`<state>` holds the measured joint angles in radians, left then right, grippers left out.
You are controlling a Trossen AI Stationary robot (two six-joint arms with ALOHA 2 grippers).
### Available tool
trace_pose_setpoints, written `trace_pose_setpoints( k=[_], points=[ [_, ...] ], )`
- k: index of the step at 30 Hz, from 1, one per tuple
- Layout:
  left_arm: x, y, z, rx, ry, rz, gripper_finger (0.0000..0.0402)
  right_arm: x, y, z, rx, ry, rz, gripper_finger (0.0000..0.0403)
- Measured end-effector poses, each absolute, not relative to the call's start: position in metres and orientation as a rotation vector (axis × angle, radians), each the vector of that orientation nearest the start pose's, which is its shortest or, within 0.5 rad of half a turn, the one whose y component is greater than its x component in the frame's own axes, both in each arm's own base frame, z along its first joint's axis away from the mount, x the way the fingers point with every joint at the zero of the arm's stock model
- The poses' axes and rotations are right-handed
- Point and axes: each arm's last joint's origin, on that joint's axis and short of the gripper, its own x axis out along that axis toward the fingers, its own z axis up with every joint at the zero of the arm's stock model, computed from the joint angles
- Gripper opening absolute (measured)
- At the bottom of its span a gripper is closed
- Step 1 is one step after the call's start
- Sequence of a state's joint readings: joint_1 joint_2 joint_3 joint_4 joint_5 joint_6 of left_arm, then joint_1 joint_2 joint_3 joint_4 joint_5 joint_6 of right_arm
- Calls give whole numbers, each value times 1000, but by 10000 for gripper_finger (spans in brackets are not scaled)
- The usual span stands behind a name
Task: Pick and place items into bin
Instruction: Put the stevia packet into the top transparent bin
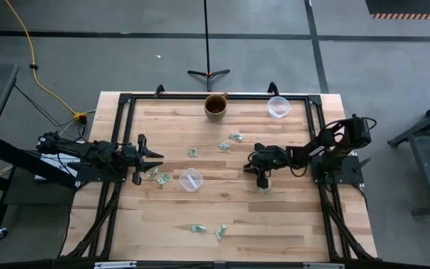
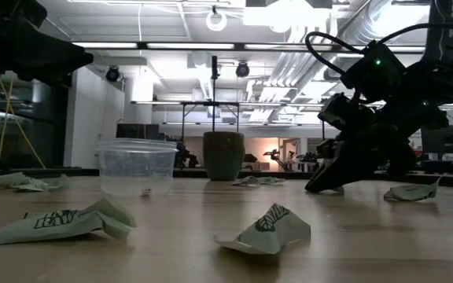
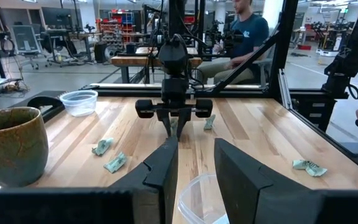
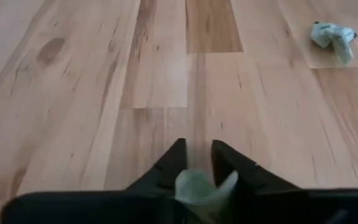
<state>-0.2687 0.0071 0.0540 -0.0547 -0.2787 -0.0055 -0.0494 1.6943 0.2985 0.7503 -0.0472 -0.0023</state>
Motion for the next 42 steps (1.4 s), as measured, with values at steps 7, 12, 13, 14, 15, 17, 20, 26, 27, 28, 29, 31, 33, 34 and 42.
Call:
trace_pose_setpoints(
  k=[7, 12, 13, 14, 15, 17, 20, 26, 27, 28, 29, 31, 33, 34, 42],
  points=[
    [92, -17, 176, -4, 8, 11, 140, 232, -11, 78, -5, 633, 14, 9],
    [92, -17, 176, -4, 7, 10, 140, 231, -24, 96, -51, 561, -55, 4],
    [92, -17, 176, -4, 7, 11, 140, 231, -29, 103, -59, 528, -92, 5],
    [92, -17, 176, -4, 7, 11, 140, 231, -35, 110, -66, 500, -125, 5],
    [92, -17, 176, -4, 7, 11, 140, 229, -42, 116, -71, 480, -161, 3],
    [92, -17, 176, -4, 7, 11, 140, 224, -57, 128, -71, 438, -240, 3],
    [92, -17, 176, -4, 8, 11, 140, 213, -82, 146, -43, 355, -417, 3],
    [92, -17, 176, -4, 7, 12, 140, 183, -127, 158, 52, 305, -763, 2],
    [92, -17, 176, -4, 7, 12, 140, 178, -133, 158, 67, 299, -800, 2],
    [92, -17, 176, -4, 7, 12, 140, 174, -139, 158, 87, 291, -833, 2],
    [92, -17, 176, -4, 7, 12, 140, 170, -144, 158, 108, 281, -865, 2],
    [92, -17, 176, -4, 7, 12, 140, 163, -152, 158, 135, 269, -919, 2],
    [92, -17, 176, -4, 7, 13, 140, 156, -158, 157, 145, 274, -961, 1],
    [92, -17, 176, -4, 8, 17, 140, 153, -161, 157, 148, 276, -981, 1],
    [92, -17, 176, -3, 8, 17, 140, 137, -176, 154, 166, 290, -1032, 1]
  ],
)
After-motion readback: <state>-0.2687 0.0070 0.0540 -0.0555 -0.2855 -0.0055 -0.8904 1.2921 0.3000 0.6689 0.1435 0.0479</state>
